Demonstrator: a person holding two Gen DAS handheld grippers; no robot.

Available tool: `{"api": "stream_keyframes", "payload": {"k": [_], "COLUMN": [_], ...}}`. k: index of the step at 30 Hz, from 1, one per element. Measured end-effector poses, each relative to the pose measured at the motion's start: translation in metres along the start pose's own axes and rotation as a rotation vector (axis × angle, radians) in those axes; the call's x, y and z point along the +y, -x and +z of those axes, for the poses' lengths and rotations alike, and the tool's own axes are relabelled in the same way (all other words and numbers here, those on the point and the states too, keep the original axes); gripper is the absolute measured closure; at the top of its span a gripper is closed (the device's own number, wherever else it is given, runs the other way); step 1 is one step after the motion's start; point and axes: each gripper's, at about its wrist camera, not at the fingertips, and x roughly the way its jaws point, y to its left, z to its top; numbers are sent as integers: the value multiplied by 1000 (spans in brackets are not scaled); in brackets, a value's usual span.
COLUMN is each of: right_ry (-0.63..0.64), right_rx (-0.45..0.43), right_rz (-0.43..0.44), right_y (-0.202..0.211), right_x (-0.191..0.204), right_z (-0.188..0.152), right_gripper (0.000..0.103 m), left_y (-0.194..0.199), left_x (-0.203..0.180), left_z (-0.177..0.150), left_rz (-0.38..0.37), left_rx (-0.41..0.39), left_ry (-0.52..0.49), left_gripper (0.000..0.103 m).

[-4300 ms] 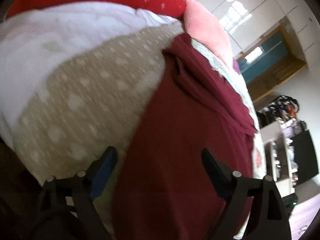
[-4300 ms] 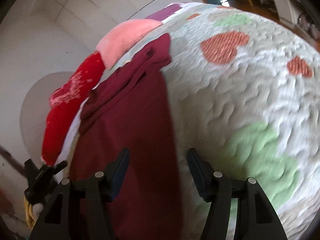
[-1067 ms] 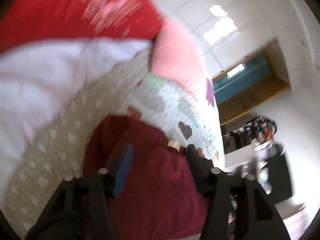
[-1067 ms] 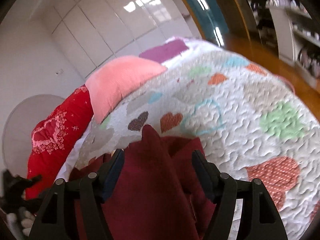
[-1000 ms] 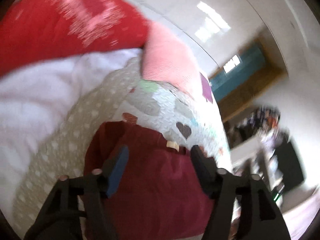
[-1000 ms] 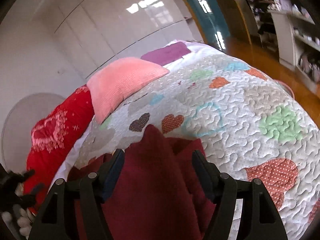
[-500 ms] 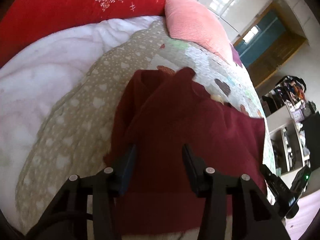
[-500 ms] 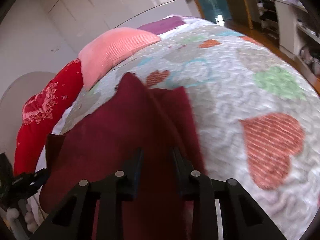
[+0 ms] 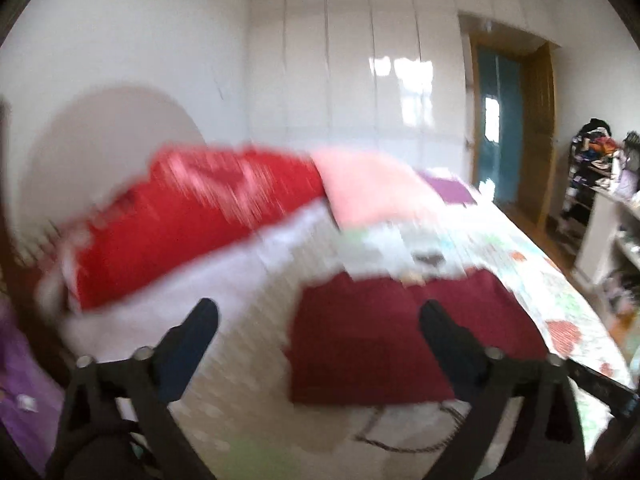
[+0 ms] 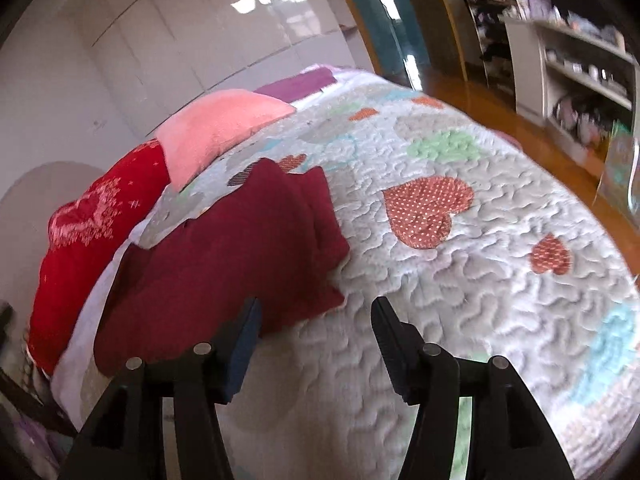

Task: Fold small clothes

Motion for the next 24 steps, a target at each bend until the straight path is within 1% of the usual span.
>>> {"api": "stream_keyframes", "payload": {"k": [1,3,4,6,8,10,14,17,20,24], "right_ry": [20,62,80,108,113,121,162,202,230,243], "right_rx": [-12,-34,-39,-37,-33,-34,-48,-50,-36,-6], "right_rz": [-4,-9,-10,-1,11,20,13,-10,-21,-22], "right_y": [7,18,22,30,37,43,54,54,49,41], "right_x": [5,16,22,31,35,36,39,42,44,47], "right_z": [-5,-13,-16,-24,-29,-32,-43,-51,-58,-64], "right_gripper": [37,33,33,33,32,31,26,25,25,25], "left_y": [14,27,31,40,41,48,43,33,29,21], "left_x": [-3,-6,-6,-3,2,3,-9,-21,-29,-37], "left_z": [0,-1,-2,-5,-11,-19,-33,-42,-53,-67], "left_rz": [48,105,95,-1,-59,-92,-119,-160,-192,-205], "left_rx": [-45,-66,-59,-7,66,104,175,247,308,374], "left_ry": [-26,-56,-64,-47,-4,10,-11,-23,-26,-42], "left_gripper": [0,0,0,0,0,0,0,0,0,0]}}
